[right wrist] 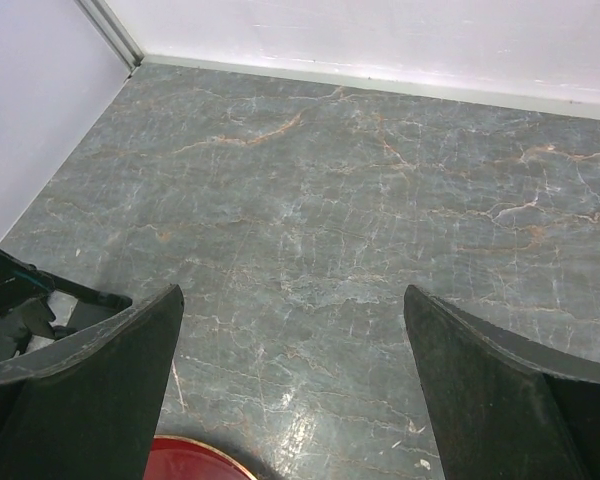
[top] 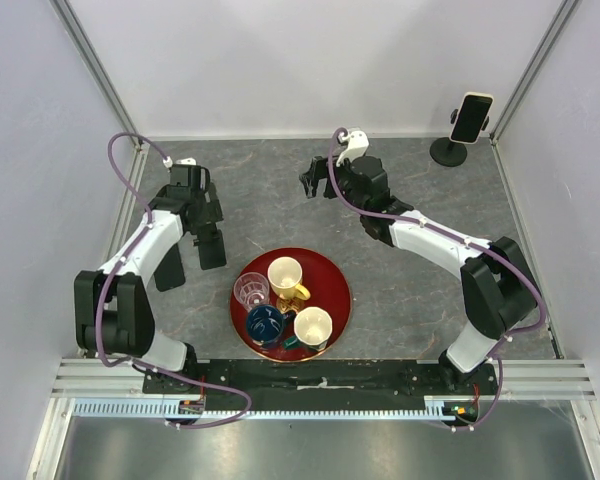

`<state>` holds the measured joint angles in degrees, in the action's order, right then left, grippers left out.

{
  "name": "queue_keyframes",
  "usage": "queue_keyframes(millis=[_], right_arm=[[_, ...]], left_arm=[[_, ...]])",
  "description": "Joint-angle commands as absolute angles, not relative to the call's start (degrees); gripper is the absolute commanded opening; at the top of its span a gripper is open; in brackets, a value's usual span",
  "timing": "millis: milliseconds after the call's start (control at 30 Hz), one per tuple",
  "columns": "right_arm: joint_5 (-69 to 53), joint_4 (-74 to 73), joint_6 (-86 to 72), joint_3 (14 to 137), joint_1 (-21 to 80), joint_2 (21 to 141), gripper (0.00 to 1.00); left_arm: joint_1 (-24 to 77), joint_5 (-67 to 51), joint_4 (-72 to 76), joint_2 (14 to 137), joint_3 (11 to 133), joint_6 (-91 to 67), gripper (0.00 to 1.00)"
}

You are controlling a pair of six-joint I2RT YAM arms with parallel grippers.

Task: Place the phone on the phone stand

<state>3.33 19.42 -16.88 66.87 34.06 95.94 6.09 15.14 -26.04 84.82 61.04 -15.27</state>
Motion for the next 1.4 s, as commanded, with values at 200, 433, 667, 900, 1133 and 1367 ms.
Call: queue_keyframes(millis=[200, 433, 667, 900, 1133, 1367], right_arm=[[3.07, 22.15, -18.19, 65.65, 33.05, 92.99, 0.98], [3.25, 21.80, -18.02, 65.92, 32.87, 93.25, 0.98], [8.87, 18.03, -20.20, 66.71, 31.82, 93.25, 0.98], [9.84, 14.68, -25.66, 64.34, 24.35, 90.53, 0.98], [12.65, 6.34, -24.07, 68.46, 23.82, 90.70, 0.98], [14.40, 0.71, -34.36, 72.77, 27.67, 92.64, 0.98]], left_arm=[[6.15, 10.82, -24.08, 89.64, 68.20, -14.15, 0.40], [12.12, 10.54, -24.78, 92.02, 73.28, -17.75, 0.08], [25.48, 17.22, -29.26, 100.45, 82.61, -26.79, 0.02], [32.25, 18.99, -30.15, 104.77, 86.75, -33.22, 0.53], [32.43, 16.96, -29.19, 98.62, 84.73, -32.27, 0.96], [28.84, 19.50, -29.89, 84.66, 79.38, -28.22, 0.98]])
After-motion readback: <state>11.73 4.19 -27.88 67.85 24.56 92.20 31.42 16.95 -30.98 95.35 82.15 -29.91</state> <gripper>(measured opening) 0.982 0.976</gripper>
